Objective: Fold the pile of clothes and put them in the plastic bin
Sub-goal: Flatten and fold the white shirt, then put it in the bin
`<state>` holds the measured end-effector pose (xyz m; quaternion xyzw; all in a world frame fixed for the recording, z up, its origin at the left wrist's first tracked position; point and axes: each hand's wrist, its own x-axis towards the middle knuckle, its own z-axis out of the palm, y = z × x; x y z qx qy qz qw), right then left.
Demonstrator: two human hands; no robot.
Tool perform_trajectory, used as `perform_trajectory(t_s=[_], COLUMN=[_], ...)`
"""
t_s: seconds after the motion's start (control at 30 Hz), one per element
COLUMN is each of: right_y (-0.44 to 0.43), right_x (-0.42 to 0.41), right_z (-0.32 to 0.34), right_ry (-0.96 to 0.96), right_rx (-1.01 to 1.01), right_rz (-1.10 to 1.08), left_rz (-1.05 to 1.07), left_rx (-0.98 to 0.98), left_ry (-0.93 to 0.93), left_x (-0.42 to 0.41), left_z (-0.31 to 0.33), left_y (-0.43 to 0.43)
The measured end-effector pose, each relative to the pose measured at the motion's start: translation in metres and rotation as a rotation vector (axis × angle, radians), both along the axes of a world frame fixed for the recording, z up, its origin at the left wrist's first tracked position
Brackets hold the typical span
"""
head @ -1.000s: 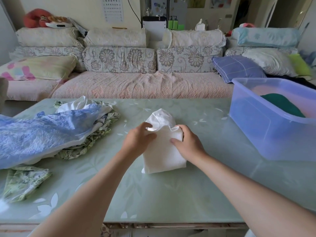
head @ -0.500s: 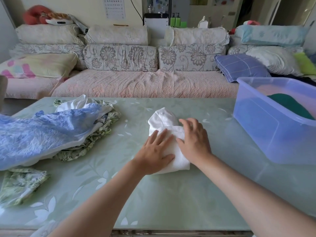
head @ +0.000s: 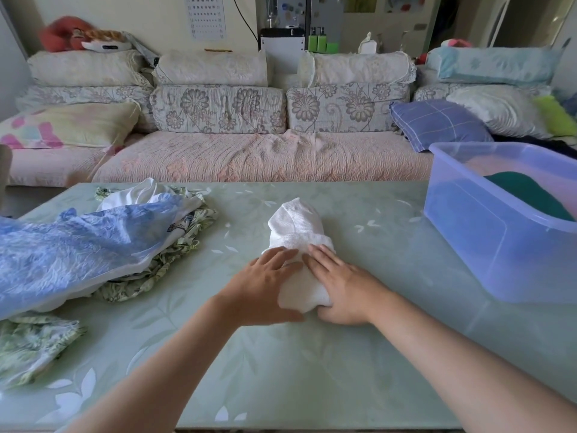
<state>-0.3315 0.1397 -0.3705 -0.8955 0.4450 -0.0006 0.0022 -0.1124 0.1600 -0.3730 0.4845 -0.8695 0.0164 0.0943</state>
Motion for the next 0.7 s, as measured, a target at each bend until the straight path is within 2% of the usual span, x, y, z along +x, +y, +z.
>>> perform_trajectory(t_s=[0.07,0.17,0.27,0.4,0.47,0.57,0.7], right_y=[-0.001,-0.002,-0.002,-0.003,-0.002,-0.003,-0.012], right_x=[0.001,0.002,-0.001,-0.013,-0.019,-0.023,-0.018], right_z=[0.003,0.008,0.020,0.040,0.045,0.045,0.042], right_ry=[0.009,-0.052,-0.259,-0.458,-0.529,-0.654,-0.727], right_rx=[0.014,0.056,0.151,0.145,0.201,0.309,0.295], right_rz=[0.000,0.004,-0.042,-0.174,-0.182,-0.254,-0.351], left_rz=[0.023,0.039,0.081,0.186,0.222,0.233,0.290], left_rx=[0.143,0.169,0.161,0.229,0.355,0.522,0.587], left_ry=[-0.056,0.065,0.137,0.278,0.393,0.695,0.929], left_x=[0.003,0.001,-0.005,-0.010,-0.004,0.005,0.002], left_z=[-0.002,-0.002,0.013,0.049,0.059,0.057,0.049], left_y=[0.004,0.002,0.000,0.006,0.006,0.002,-0.012])
